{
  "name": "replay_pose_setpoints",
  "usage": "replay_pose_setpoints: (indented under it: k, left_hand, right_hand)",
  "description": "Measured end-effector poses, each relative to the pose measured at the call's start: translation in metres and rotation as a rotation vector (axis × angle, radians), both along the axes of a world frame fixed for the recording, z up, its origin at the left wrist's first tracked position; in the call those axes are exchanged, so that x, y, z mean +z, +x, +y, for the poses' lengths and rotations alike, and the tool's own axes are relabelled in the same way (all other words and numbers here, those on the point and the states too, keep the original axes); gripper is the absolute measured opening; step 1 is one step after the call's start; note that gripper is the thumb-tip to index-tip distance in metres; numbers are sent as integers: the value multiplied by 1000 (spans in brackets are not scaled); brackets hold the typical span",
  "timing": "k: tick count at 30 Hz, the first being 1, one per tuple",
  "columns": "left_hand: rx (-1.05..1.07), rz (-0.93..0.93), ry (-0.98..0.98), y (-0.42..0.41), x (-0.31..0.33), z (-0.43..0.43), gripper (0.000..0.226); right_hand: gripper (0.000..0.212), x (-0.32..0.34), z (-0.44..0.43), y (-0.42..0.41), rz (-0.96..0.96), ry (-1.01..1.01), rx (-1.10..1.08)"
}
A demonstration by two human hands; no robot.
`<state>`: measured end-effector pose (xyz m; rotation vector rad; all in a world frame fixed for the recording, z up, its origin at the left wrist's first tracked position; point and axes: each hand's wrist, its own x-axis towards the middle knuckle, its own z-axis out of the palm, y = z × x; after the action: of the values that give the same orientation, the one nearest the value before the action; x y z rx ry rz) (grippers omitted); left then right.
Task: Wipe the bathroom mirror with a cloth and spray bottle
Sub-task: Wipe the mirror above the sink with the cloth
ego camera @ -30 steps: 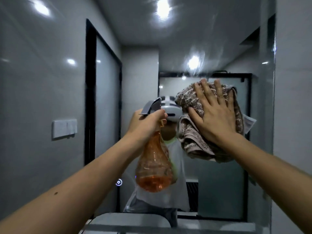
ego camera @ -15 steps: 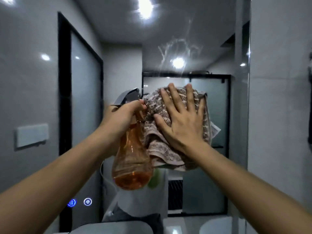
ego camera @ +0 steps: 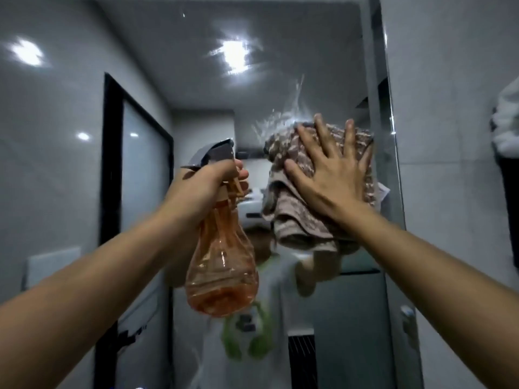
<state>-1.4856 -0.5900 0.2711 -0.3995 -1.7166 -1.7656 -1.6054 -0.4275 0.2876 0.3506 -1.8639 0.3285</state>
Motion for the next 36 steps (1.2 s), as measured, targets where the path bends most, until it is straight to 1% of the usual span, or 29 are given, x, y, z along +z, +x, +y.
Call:
replay_pose_setpoints:
  k: [2, 3, 4, 6, 7, 8, 9, 11, 12, 13, 14, 16, 17, 18, 19, 21, 23, 24, 25, 26, 28, 31, 33, 36]
  left_hand:
    - [7, 45, 10, 1, 12, -9, 12]
    - [7, 57, 24, 1, 16, -13, 12]
    - [13, 61, 36, 1, 20, -15, 13]
    - [24, 67, 53, 2, 25, -17, 13]
    - [21, 68, 65, 3, 25, -17, 13]
    - [18, 67, 66, 5, 24, -15, 13]
    - [23, 69, 49, 6, 22, -14, 12]
    - [54, 75, -15, 9, 17, -16, 10]
    - [58, 78, -28, 11, 16, -19, 11]
    - [46, 78, -21, 13, 15, -24, 13]
    - [24, 77, 5, 13, 15, -30, 17]
    - [7, 69, 56, 13, 14, -39, 20]
    - [14, 64, 66, 12, 12, -40, 20]
    - [14, 53, 69, 11, 9, -42, 19]
    - [2, 37, 55, 11, 8, -42, 20]
    - [-14, 17, -4, 14, 7, -44, 21]
    - [5, 18, -54, 17, 9, -46, 21]
    - [4, 23, -62, 17, 11, -49, 20]
    - [-11, 26, -52, 16, 13, -52, 19]
    - [-25, 24, -31, 14, 15, -53, 18]
    - [-11, 12, 7, 10, 16, -54, 16]
    - [25, 17, 39, 4, 18, -53, 15]
    - [21, 12, 7, 2, 22, -50, 12]
    - [10, 14, -5, 6, 28, -49, 12]
  right_hand:
    - [68, 42, -23, 8, 1, -40, 18]
    - [67, 51, -35, 12, 30, 7, 17]
    - [66, 50, -43, 15, 58, 91, 31]
    - [63, 27, -44, 15, 123, 300, 40]
    - [62, 12, -35, 12, 150, 366, 23]
    - [62, 1, -23, 11, 160, 371, 9]
    - [63, 1, -13, 7, 161, 328, -14]
    - [62, 27, -7, 4, 93, 156, -44]
    - [63, 44, -15, 7, 56, 70, -18]
    - [64, 54, -31, 11, 43, 34, 16]
    - [65, 58, -52, 16, 63, 69, 39]
    - [65, 38, -81, 23, 113, 275, 71]
    - [64, 23, -81, 22, 142, 383, 82]
    - [64, 8, -71, 18, 180, 436, 78]
    - [65, 0, -54, 15, 198, 404, 79]
    - [65, 11, -26, 10, 194, 209, 44]
    - [61, 53, -25, 6, 124, 3, 13]
    - [62, 74, -38, 8, 96, -56, 23]
    - [64, 88, -57, 13, 97, -44, 33]
    - [66, 94, -76, 19, 119, 19, 49]
    - [64, 76, -96, 24, 136, 197, 115]
    - [62, 37, -68, 19, 212, 331, 100]
    - [62, 42, -50, 13, 203, 327, 57]
    - [62, 65, -64, 15, 114, 152, 14]
